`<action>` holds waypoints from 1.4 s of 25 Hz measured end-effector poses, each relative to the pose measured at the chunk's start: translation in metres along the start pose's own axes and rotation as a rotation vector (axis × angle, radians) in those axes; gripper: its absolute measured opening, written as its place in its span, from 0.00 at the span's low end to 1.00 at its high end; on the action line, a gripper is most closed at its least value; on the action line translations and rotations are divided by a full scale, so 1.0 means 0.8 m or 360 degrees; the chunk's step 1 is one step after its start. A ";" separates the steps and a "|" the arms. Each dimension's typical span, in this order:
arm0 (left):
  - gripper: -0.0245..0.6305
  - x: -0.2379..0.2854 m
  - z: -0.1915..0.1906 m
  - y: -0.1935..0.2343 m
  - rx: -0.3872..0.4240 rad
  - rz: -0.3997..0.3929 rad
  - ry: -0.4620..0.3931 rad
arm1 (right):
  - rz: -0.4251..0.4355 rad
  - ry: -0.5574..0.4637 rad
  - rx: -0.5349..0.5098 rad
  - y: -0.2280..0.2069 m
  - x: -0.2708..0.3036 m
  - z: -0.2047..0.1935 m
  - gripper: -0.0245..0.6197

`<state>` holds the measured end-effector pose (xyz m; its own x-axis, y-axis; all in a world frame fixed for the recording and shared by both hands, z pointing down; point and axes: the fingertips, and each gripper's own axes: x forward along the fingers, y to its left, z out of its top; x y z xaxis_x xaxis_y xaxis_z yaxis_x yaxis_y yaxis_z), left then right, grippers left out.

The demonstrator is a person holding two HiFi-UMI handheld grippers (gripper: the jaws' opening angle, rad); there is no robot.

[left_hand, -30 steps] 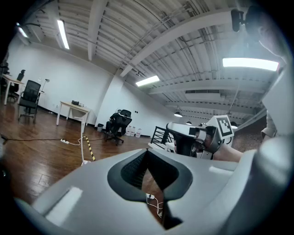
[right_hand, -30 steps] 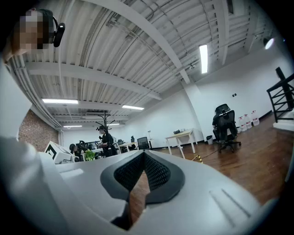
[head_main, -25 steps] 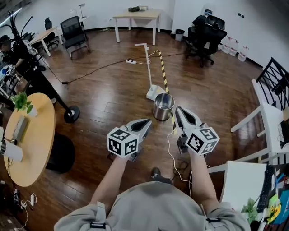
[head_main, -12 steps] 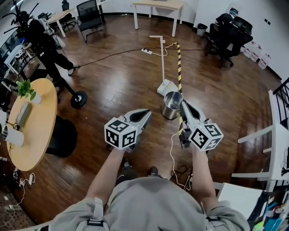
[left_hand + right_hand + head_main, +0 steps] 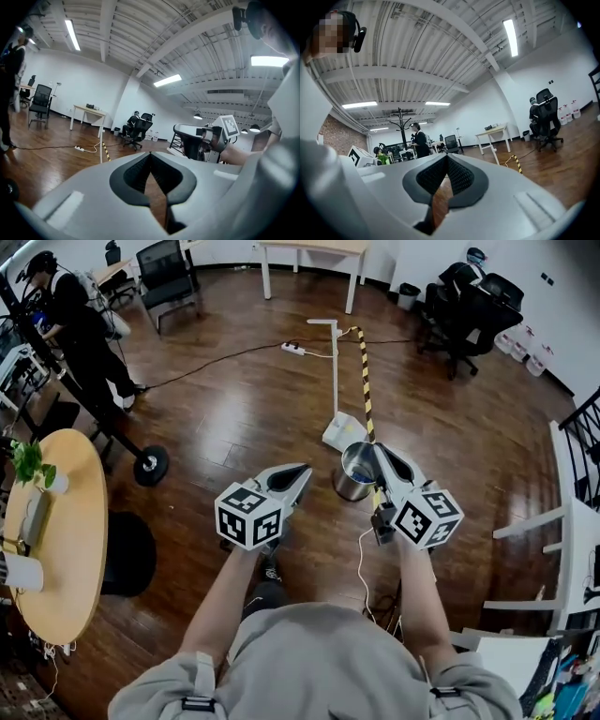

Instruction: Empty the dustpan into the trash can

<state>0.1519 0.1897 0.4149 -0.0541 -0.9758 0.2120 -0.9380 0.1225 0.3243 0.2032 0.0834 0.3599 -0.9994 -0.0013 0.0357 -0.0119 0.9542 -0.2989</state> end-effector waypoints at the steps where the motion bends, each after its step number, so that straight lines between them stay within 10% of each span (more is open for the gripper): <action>1: 0.01 -0.001 0.007 0.020 -0.0005 -0.0014 -0.0007 | -0.0021 -0.0004 -0.0012 0.003 0.019 0.003 0.03; 21: 0.01 0.196 0.120 0.305 0.0071 -0.0326 0.0128 | -0.0475 -0.0089 -0.0012 -0.148 0.268 0.033 0.03; 35: 0.01 0.423 0.189 0.450 0.0269 -0.0262 0.0190 | -0.0612 -0.0124 -0.0015 -0.284 0.413 0.095 0.03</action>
<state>-0.2558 -0.1235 0.4640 0.1353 -0.9506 0.2795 -0.9752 -0.0780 0.2069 -0.1266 -0.1565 0.3669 -0.9216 -0.3816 0.0710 -0.3861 0.8824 -0.2690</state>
